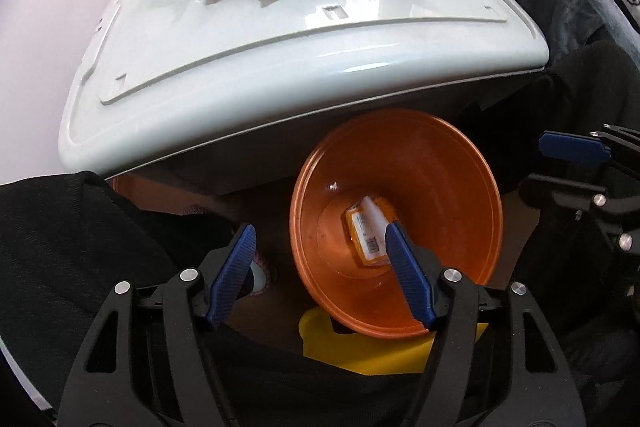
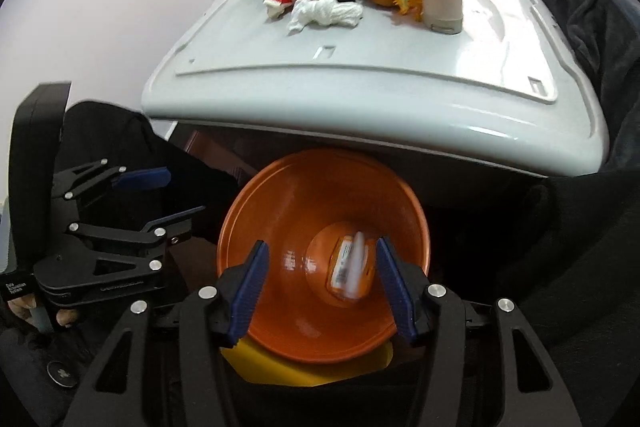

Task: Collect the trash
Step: 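Open both tools over the orange bucket, dropping the foam tube and bag, then grasp the beige paper cup with the right tool and lift it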

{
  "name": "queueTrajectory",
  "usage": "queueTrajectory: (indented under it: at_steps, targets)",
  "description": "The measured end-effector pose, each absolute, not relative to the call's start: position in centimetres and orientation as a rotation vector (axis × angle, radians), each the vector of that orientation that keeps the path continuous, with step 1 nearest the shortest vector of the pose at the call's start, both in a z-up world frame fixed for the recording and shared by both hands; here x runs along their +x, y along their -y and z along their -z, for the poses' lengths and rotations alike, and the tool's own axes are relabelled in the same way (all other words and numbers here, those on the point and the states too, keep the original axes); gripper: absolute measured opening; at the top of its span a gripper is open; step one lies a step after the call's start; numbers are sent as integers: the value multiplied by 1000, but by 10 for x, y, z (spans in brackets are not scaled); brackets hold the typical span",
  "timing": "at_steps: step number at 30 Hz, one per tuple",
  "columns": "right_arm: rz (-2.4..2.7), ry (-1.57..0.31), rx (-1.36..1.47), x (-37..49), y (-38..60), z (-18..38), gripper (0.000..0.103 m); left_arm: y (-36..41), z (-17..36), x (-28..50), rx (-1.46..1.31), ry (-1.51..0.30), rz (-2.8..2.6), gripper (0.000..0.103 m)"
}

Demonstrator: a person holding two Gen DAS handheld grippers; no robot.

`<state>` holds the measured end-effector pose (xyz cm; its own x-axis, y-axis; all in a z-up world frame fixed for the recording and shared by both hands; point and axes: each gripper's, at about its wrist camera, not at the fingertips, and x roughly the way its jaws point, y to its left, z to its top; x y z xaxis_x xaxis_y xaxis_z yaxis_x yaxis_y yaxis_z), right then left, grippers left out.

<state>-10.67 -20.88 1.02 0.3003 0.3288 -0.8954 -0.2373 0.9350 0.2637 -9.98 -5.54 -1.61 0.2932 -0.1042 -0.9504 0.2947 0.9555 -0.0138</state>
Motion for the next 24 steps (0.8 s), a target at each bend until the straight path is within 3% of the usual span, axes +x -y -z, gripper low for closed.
queueTrajectory:
  at_steps: [6,8,16,24]
  targets:
    - [-304,-1100,103,-61,227,-29,57,42,1,-78,130,-1175,247,66]
    - [-249,-1047,103,-32,234,-34,65,41,-5,-67,119,-1140,240,67]
    - [-70,-1015,146,83,265,-14,65,42,-11,-20,30,-1037,259,70]
    - [-20,-974,127,118,259,-2,64,42,7,-14,2,-1045,313,70]
